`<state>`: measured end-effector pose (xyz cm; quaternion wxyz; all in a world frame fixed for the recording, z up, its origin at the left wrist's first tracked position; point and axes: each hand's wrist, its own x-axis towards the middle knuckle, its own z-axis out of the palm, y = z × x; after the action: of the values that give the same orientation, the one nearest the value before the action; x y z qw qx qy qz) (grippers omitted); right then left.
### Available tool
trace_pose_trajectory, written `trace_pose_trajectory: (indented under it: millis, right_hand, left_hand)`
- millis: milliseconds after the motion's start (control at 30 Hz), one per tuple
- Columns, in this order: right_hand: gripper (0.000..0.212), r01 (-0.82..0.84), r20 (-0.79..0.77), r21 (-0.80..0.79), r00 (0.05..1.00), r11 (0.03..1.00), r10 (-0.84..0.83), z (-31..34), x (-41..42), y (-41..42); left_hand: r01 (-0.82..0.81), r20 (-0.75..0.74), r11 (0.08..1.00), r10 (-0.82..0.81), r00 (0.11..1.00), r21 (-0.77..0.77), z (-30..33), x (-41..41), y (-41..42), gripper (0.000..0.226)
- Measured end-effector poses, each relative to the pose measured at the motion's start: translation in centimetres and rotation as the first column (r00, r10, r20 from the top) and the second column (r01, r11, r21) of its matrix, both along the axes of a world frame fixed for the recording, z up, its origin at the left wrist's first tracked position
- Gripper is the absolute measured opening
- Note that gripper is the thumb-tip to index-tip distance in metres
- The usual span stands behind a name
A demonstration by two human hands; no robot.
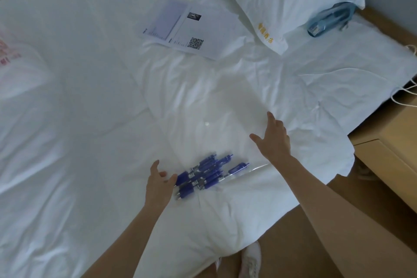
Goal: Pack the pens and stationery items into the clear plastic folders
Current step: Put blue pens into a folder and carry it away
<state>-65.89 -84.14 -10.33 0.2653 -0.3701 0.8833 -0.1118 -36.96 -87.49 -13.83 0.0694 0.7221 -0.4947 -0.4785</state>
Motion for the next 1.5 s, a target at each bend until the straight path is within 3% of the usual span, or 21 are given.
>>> trace_pose_trajectory:
  millis: [167,367,500,667,800,933,1133,1300,1500]
  right_hand:
    - [0.060,0.161,0.113,-0.069,0.982,0.984,-0.153,0.3,-0.8,0.5]
    - [0.028,0.337,0.196,-0.122,0.930,0.933,-0.311,1.1,-1.5,3.2]
    - [0.016,0.388,0.202,-0.189,0.914,0.902,-0.352,2.2,-2.5,5.9]
    - [0.003,0.482,0.209,-0.212,0.872,0.850,-0.443,4.2,-5.2,12.1]
    - [0.001,0.586,0.197,-0.211,0.809,0.782,-0.553,4.8,-7.4,19.4]
    - [0.002,0.684,0.202,-0.216,0.729,0.696,-0.654,4.7,-8.8,28.6]
    - [0.006,0.820,0.204,-0.171,0.572,0.546,-0.794,3.0,-8.9,44.2]
    - [0.009,0.864,0.221,-0.131,0.503,0.485,-0.836,-0.9,-7.0,52.2]
    - [0.013,0.920,0.256,-0.106,0.391,0.376,-0.884,-10.8,-4.0,55.3]
  left_hand:
    - [-0.070,0.009,0.997,0.070,0.998,-0.017,-0.1,0.9,-0.5,0.063]
    - [-0.045,-0.058,0.991,0.038,0.998,-0.125,1.1,0.7,-1.1,0.022]
    - [0.036,-0.027,0.961,-0.046,0.999,-0.273,3.2,-1.7,-1.1,0.025]
    - [0.146,-0.077,0.938,-0.179,0.981,-0.315,4.8,-6.9,0.9,0.027]
    - [0.257,-0.142,0.902,-0.321,0.936,-0.346,5.9,-12.1,5.6,0.016]
    - [0.362,-0.168,0.853,-0.447,0.879,-0.376,6.0,-16.6,12.9,0.029]
    - [0.513,-0.197,0.806,-0.577,0.792,-0.297,3.5,-21.2,24.6,0.018]
    - [0.630,-0.143,0.728,-0.677,0.721,-0.271,-0.1,-22.7,31.1,0.030]
    - [0.719,-0.073,0.644,-0.756,0.650,-0.260,-8.9,-22.3,32.6,0.034]
